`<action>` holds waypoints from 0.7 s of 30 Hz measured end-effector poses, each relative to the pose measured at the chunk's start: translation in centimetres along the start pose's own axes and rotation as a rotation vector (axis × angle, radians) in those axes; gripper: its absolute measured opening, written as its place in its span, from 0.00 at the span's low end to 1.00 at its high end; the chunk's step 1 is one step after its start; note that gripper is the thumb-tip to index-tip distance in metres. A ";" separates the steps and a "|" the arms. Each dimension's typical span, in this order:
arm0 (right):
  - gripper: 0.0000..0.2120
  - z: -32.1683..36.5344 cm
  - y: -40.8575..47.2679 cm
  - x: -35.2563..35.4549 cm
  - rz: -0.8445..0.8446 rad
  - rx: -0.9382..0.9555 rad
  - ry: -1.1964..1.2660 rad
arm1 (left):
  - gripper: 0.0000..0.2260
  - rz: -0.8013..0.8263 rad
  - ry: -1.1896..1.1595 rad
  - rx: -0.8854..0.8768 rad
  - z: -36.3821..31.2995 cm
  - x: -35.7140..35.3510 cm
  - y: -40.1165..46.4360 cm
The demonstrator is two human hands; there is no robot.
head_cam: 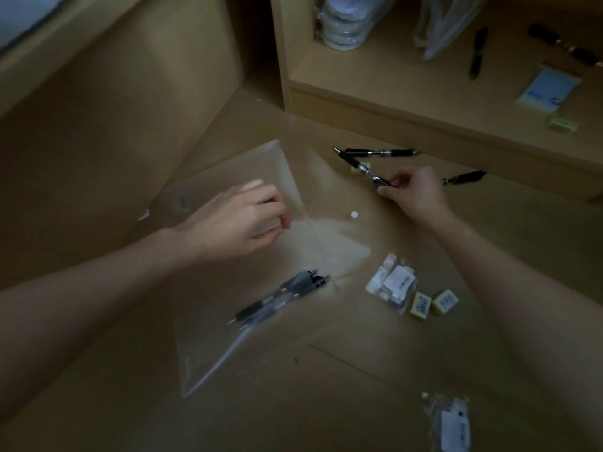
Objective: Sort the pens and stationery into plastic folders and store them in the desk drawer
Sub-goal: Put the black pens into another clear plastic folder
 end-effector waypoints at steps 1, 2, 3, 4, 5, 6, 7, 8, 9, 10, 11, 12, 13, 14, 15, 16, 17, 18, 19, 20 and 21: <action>0.09 -0.3 -0.4 0.7 -0.014 0.016 0.049 | 0.10 0.001 -0.004 0.002 -0.1 -0.2 0.2; 0.09 -0.3 -0.9 1.4 -0.025 0.040 0.090 | 0.12 0.003 -0.007 0.002 -0.2 -0.4 0.5; 0.09 -0.2 -1.5 2.1 -0.025 0.068 0.123 | 0.13 0.005 -0.009 0.001 -0.4 -0.6 0.7; 0.10 0.0 -2.1 2.6 -0.003 0.089 0.149 | 0.14 0.008 -0.011 0.000 -0.6 -0.7 1.1; 0.10 0.2 -2.8 2.9 0.043 0.108 0.156 | 0.14 0.010 -0.011 -0.004 -0.9 -0.8 1.4; 0.10 0.5 -3.4 3.0 0.106 0.126 0.132 | 0.14 0.011 -0.010 -0.011 -1.2 -0.9 1.7; 0.09 0.7 -4.0 3.0 0.183 0.148 0.075 | 0.14 0.009 -0.006 -0.021 -1.5 -1.0 1.9; 0.08 0.9 -4.5 2.8 0.265 0.172 -0.004 | 0.13 0.007 -0.002 -0.031 -1.8 -1.1 2.0; 0.07 1.1 -5.0 2.6 0.343 0.196 -0.088 | 0.13 0.006 0.002 -0.037 -2.0 -1.1 2.1; 0.06 1.3 -5.4 2.2 0.406 0.218 -0.166 | 0.13 0.006 0.004 -0.041 -2.1 -1.1 2.2; 0.06 1.6 -5.8 1.8 0.454 0.237 -0.230 | 0.12 0.007 0.006 -0.043 -2.2 -1.1 2.2; 0.05 2.0 -6.1 1.2 0.490 0.254 -0.277 | 0.12 0.009 0.007 -0.043 -2.2 -1.0 2.2; 0.05 2.6 -6.4 0.4 0.516 0.275 -0.307 | 0.12 0.011 0.007 -0.040 -2.3 -0.9 2.2; 0.04 3.2 -6.7 -0.6 0.537 0.301 -0.326 | 0.12 0.009 0.009 -0.038 -2.3 -0.8 2.1; 0.04 3.9 -6.9 -1.8 0.557 0.336 -0.342 | 0.13 0.003 0.011 -0.034 -2.3 -0.6 2.0; 0.04 4.6 -7.2 -3.1 0.573 0.378 -0.363 | 0.13 -0.003 0.014 -0.029 -2.3 -0.5 1.9; 0.06 5.3 -7.5 -4.5 0.588 0.422 -0.385 | 0.12 -0.006 0.021 -0.023 -2.3 -0.4 1.8; 0.07 6.0 -7.9 -5.6 0.604 0.461 -0.400 | 0.11 -0.008 0.029 -0.017 -2.3 -0.3 1.6; 0.09 6.5 -8.2 -6.7 0.625 0.484 -0.402 | 0.10 -0.009 0.036 -0.011 -2.3 -0.3 1.5; 0.09 6.9 -8.4 -7.5 0.650 0.495 -0.401 | 0.09 -0.011 0.041 -0.005 -2.3 -0.2 1.4; 0.10 7.0 -8.6 -8.2 0.671 0.501 -0.405 | 0.09 -0.012 0.042 0.002 -2.3 -0.2 1.3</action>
Point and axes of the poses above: each hand's wrist, its own y-axis towards the middle knuckle, its own x-axis out of the back of the hand, z = x × y, the point moved 4 cm from there along y, towards the middle knuckle, and after that the axes turned 3 degrees about z, right-handed, at the moved point
